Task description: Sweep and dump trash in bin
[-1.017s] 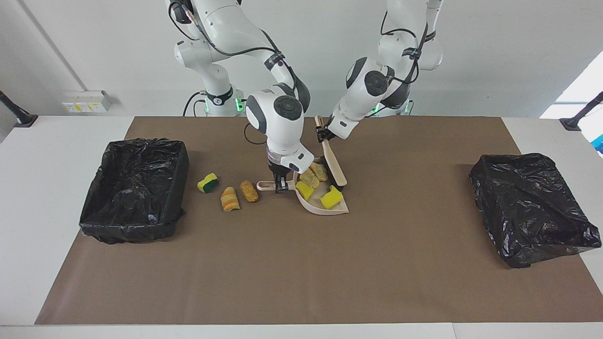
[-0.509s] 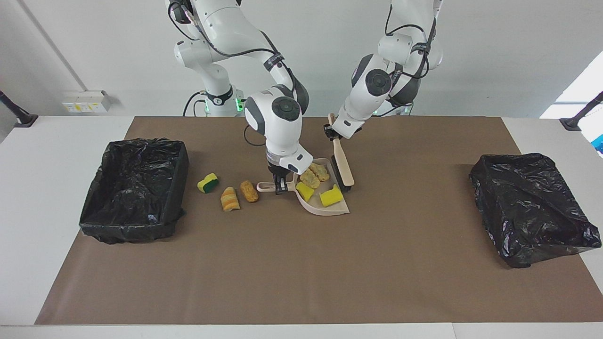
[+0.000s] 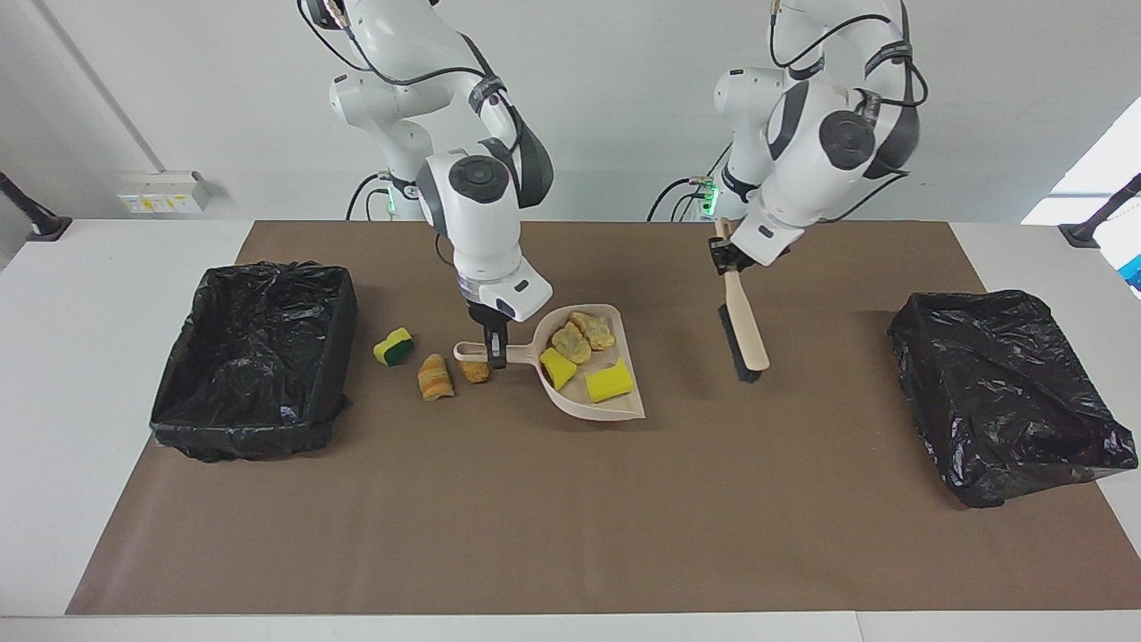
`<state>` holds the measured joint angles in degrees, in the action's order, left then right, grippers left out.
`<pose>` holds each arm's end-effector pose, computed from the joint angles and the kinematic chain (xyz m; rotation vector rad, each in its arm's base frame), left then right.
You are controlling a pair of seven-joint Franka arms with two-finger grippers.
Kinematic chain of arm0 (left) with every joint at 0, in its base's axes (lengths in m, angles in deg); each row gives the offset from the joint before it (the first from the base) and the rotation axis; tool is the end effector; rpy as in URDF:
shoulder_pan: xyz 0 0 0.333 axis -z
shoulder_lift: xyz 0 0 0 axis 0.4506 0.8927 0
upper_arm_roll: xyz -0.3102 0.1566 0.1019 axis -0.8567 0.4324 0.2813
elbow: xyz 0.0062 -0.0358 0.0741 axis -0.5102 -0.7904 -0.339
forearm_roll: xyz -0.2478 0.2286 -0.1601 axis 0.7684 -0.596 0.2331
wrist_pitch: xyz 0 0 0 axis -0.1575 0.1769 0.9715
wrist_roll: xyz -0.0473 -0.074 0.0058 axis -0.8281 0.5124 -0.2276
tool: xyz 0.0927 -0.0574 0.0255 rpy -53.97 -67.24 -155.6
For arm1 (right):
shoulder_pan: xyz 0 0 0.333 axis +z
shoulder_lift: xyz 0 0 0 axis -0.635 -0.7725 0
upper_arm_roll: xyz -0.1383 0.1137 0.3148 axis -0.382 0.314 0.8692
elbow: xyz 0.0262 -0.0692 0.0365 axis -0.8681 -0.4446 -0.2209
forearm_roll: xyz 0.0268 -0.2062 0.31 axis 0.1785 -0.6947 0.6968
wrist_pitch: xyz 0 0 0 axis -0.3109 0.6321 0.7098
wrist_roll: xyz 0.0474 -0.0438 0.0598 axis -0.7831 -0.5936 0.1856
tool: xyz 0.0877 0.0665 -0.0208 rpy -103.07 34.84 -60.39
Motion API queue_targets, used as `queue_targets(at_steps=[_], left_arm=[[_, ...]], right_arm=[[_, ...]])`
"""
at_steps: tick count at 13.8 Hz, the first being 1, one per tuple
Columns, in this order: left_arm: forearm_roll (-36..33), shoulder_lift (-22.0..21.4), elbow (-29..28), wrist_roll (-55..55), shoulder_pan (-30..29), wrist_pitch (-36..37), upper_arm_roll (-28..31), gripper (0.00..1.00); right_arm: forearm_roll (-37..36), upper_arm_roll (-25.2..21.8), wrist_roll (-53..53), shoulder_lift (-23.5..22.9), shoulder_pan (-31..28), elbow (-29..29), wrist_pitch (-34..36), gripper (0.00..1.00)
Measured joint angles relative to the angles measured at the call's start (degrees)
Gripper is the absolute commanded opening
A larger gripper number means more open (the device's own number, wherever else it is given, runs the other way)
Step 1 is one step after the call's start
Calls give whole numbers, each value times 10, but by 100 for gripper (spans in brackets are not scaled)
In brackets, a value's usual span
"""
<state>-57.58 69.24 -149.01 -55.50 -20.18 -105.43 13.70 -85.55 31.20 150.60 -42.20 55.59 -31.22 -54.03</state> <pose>0.4648 -0.1302 0.5067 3.0201 0.0281 -0.3946 0.5840 0.2132 0.4853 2.0683 2.2341 0.0848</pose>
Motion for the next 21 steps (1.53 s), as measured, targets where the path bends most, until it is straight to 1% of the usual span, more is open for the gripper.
queue_targets(at_steps=[2,5,8,11,12,13,16,18,21], left_arm=[[-9,1,-5,-67,-44,4,0,0],[-20,2,-22,-132,-81,-3,0,0],[-20,5,-35,-142,-86,-29,-3,0],[-20,7,-40,-137,-82,-46,-13,0],[-20,7,-40,-115,-68,-46,-16,0],[-20,7,-40,-70,-36,-49,-18,0],[-13,6,-40,74,74,-61,-27,0],[8,6,-44,138,135,-78,-29,0],[21,7,-81,228,228,-160,-30,0]], right_arm=[[1,0,30,19,-39,16,29,0],[2,-2,62,31,-89,52,71,0],[1,-5,113,48,-154,61,98,0],[0,-8,180,60,-241,61,119,0],[-4,-8,207,61,-269,61,122,0],[-15,-9,234,61,-297,61,123,0],[-100,-10,275,62,-352,61,123,0],[-157,-10,276,66,-366,55,125,0],[-247,-5,262,84,-362,25,128,0]])
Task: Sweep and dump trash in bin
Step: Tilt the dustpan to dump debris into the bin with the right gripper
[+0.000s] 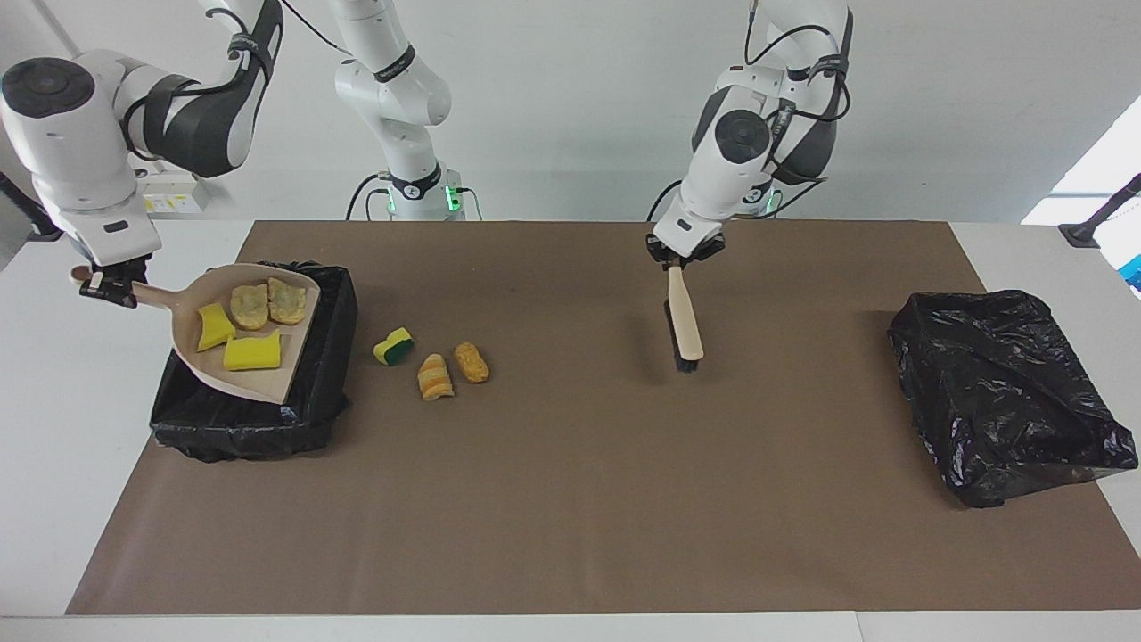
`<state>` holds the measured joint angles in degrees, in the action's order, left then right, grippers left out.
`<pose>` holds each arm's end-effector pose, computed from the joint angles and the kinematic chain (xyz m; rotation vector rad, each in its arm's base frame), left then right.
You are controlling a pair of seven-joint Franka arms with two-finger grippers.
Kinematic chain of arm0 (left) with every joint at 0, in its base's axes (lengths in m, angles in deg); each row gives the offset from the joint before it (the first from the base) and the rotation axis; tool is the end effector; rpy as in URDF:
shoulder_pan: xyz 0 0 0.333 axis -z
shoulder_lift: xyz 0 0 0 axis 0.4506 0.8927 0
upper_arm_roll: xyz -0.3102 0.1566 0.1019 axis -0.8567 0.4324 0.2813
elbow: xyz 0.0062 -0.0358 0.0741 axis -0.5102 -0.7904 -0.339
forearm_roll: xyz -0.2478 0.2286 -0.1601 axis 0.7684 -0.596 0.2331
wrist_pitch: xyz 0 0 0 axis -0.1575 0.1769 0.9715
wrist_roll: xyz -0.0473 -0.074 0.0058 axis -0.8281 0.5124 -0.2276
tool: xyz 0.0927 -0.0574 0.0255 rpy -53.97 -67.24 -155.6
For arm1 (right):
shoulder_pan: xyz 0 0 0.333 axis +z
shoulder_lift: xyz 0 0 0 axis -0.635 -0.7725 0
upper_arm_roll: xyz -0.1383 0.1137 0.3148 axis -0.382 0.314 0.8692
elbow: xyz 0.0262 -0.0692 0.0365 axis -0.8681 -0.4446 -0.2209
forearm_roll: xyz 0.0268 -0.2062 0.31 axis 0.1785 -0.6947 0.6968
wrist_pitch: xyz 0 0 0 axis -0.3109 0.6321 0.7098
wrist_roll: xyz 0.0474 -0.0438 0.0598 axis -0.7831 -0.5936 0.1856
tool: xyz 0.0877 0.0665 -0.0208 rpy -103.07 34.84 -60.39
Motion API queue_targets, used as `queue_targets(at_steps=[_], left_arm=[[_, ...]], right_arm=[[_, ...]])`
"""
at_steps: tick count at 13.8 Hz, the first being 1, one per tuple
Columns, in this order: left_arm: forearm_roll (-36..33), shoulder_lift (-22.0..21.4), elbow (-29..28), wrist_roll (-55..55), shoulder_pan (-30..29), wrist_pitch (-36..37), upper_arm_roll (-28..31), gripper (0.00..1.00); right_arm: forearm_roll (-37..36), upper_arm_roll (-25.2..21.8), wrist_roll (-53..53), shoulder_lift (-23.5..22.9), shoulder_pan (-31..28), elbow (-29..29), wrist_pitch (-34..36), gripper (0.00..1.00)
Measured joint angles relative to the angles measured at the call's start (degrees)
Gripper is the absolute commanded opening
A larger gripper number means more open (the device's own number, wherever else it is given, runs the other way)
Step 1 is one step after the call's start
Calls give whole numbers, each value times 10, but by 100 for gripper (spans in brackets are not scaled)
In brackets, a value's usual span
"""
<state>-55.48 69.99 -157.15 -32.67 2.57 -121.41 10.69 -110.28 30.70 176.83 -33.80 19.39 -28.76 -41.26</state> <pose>0.3688 -0.3205 0.4580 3.0600 0.0273 -0.2875 0.5453 -0.1979 0.5817 1.9586 1.9600 -0.5442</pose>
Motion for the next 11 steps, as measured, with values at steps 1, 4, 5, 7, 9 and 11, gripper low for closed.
queue_targets(at_steps=[1,4,5,7,9,11], left_arm=[[8,2,-13,17,25,-21,0,0],[20,11,-39,35,66,-55,0,0],[20,12,-48,35,71,-63,0,0],[20,13,-62,34,72,-68,2,0],[20,13,-71,34,72,-75,4,2],[20,13,-75,28,72,-80,4,17]], right_arm=[[-27,1,-13,6,7,-11,6,0],[-84,5,-53,16,29,-31,43,0],[-103,5,-57,17,31,-31,53,0],[-140,3,-58,21,29,-31,67,0],[-158,0,-54,31,22,-29,72,0],[-159,-1,-39,46,14,-23,78,0]])
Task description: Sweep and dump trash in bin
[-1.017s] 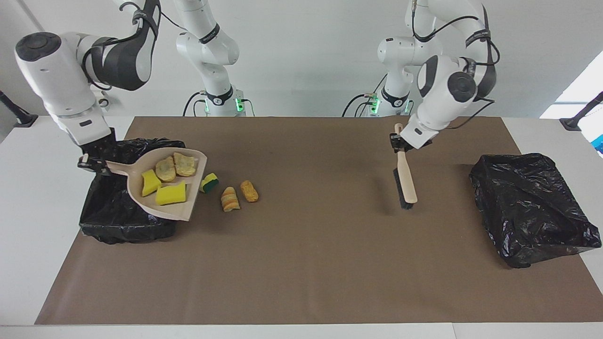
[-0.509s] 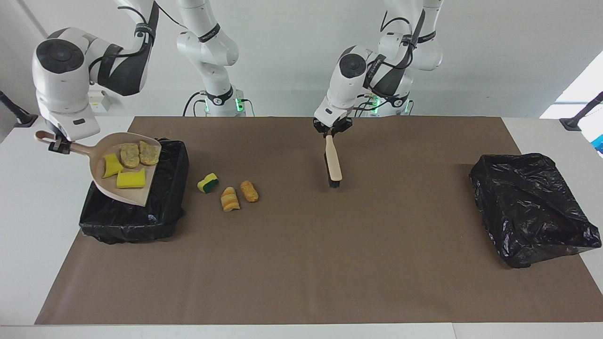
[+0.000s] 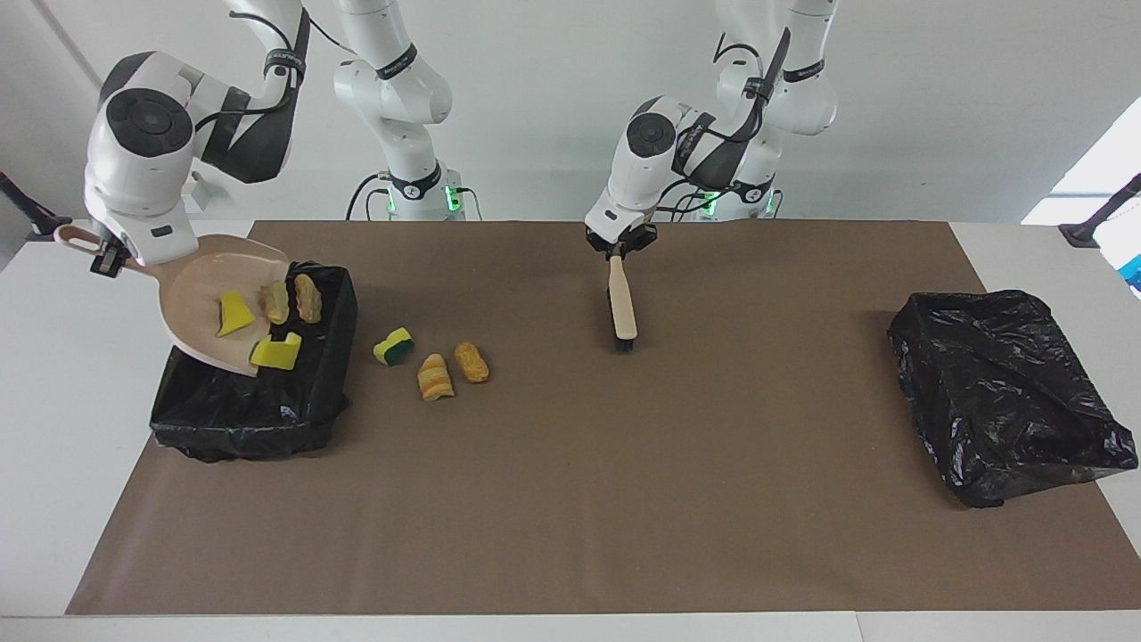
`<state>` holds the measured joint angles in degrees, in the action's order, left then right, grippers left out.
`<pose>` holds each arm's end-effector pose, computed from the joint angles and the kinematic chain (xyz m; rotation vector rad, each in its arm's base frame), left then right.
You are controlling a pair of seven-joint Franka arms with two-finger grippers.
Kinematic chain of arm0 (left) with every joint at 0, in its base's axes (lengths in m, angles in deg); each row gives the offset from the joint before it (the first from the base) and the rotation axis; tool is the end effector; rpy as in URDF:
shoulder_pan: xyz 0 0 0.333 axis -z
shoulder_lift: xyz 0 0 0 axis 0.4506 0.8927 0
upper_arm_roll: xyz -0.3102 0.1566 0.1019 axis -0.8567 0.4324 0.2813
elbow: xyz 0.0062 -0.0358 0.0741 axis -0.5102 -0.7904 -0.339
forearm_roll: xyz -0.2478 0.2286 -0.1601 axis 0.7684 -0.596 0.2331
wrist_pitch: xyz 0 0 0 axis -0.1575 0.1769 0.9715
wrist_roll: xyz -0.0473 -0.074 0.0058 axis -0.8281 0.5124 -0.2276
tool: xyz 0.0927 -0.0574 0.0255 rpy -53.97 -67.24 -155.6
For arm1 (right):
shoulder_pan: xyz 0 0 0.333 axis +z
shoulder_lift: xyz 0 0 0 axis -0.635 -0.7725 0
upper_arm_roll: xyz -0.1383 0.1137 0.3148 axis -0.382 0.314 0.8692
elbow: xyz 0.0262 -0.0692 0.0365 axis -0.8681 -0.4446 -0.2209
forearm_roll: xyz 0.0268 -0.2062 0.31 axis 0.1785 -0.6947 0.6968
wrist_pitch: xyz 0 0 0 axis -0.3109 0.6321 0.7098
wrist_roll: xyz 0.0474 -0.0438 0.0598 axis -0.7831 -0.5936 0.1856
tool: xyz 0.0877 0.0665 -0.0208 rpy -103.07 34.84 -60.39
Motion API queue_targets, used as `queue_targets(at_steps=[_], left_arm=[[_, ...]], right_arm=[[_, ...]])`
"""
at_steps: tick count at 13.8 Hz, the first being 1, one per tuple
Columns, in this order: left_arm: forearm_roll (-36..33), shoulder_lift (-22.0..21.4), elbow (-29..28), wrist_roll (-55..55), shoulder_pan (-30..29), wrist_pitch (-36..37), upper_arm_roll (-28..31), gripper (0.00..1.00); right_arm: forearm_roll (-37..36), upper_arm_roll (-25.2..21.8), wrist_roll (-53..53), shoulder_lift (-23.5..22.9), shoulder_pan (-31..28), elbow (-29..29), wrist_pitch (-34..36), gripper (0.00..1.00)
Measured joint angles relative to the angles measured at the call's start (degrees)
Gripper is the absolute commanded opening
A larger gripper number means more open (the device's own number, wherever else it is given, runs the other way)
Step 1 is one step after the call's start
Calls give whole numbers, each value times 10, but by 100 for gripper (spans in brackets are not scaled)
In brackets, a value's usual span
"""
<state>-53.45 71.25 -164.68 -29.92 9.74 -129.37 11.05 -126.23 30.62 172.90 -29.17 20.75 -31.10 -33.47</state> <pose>0.3190 -0.3481 0.4032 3.0691 -0.0105 -0.3289 0.5078 -0.2026 0.6138 1.8443 1.7864 -0.8922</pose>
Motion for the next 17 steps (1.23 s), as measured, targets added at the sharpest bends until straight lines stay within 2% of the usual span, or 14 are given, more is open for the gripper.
queue_targets(at_steps=[1,3,5,7,12,14,17], left_arm=[[0,0,-3,-6,0,-5,0,33],[0,0,-12,-20,0,-14,0,55],[0,0,-18,-36,0,-17,2,100],[0,0,-17,-39,-1,-18,6,100],[-2,-9,17,-42,-37,3,16,100],[-20,-17,56,-66,-86,45,19,100],[-32,-31,99,-153,-194,102,23,100]], right_arm=[[1,0,5,7,-1,5,7,0],[33,6,6,13,3,14,22,0],[78,10,5,13,12,18,30,0],[64,12,5,13,20,15,29,0],[-48,10,5,16,18,2,-9,0],[-34,11,0,17,19,1,-9,0],[71,12,-50,17,21,2,-9,0]])
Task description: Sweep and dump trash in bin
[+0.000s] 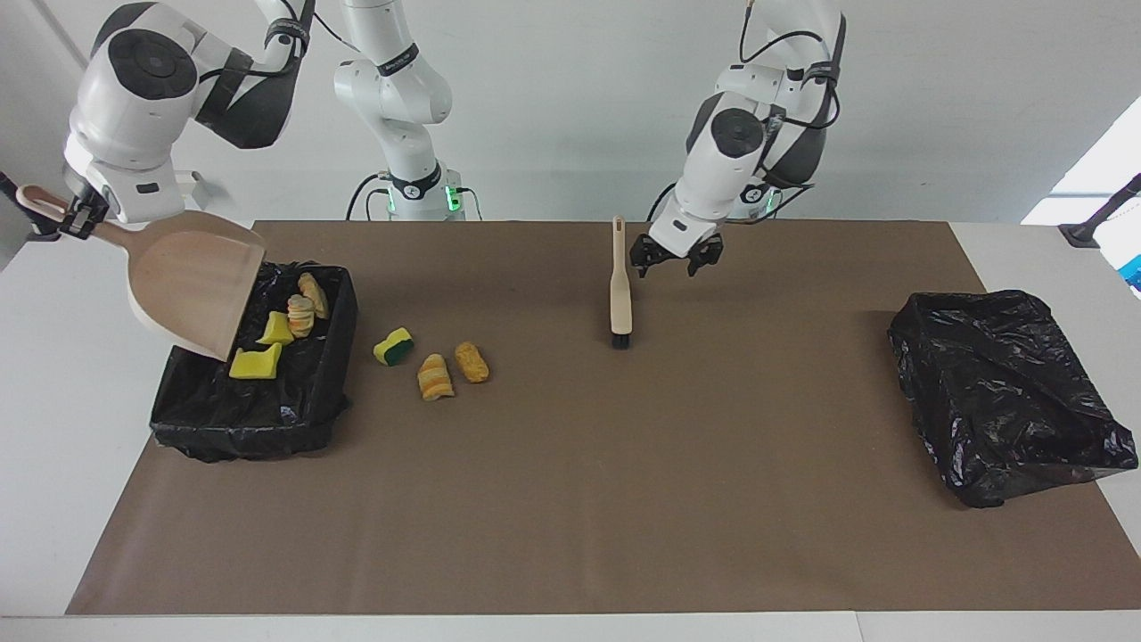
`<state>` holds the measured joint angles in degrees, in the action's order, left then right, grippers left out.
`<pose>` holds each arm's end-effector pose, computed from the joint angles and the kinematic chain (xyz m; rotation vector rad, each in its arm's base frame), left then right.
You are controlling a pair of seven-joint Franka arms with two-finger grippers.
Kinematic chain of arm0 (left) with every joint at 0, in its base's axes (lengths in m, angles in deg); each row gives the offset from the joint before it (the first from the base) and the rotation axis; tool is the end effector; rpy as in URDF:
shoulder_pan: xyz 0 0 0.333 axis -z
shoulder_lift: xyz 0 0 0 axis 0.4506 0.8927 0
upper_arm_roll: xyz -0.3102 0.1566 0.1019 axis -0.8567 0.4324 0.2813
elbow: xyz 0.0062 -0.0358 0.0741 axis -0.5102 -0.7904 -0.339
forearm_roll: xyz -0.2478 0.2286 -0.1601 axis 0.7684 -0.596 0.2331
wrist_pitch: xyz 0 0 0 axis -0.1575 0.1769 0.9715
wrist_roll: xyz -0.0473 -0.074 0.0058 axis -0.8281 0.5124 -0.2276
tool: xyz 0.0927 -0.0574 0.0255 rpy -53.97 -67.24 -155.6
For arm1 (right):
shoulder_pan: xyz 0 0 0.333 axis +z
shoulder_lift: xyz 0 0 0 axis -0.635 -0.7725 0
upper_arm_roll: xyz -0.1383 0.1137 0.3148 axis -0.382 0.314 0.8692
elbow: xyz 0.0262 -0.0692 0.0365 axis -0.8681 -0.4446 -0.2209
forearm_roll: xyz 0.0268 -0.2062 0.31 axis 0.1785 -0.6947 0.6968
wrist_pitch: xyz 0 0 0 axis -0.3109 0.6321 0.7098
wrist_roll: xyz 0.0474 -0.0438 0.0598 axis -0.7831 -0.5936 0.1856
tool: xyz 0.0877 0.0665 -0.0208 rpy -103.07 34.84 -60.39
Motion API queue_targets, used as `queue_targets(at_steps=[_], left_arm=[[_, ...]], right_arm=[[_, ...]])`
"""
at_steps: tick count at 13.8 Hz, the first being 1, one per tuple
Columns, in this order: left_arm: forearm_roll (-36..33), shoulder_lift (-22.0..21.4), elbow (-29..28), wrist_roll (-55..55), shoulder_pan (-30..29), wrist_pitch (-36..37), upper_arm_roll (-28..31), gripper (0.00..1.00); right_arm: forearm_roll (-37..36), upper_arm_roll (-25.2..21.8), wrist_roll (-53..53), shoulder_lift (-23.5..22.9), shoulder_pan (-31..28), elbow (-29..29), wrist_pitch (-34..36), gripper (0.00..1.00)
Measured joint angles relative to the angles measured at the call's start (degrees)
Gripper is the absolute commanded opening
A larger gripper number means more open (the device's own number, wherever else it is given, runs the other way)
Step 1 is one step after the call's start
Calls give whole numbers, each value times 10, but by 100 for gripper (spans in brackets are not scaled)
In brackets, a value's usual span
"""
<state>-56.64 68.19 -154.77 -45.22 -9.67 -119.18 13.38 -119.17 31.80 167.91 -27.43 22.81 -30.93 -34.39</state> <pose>0.4392 -0.2148 0.4884 3.0237 0.0612 -0.1955 0.5125 -0.1616 0.6248 1.9378 1.7619 -0.6896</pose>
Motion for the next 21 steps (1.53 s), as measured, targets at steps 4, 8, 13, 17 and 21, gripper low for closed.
queue_targets(at_steps=[4,8,13,17,21], left_arm=[[-23,-12,27,-103,-124,32,4,100],[-47,-14,116,-143,-176,124,3,100],[-76,-12,187,-149,-201,163,3,100],[-77,-12,241,-151,-205,229,-2,100],[-77,-14,280,-152,-178,285,-4,100]], right_arm=[[124,1,-134,0,34,0,21,0],[200,3,-354,-6,100,-3,33,0],[244,5,-638,-55,204,-3,-12,0],[289,6,-867,-119,291,15,-73,0],[307,6,-1060,-195,363,77,-92,0]])
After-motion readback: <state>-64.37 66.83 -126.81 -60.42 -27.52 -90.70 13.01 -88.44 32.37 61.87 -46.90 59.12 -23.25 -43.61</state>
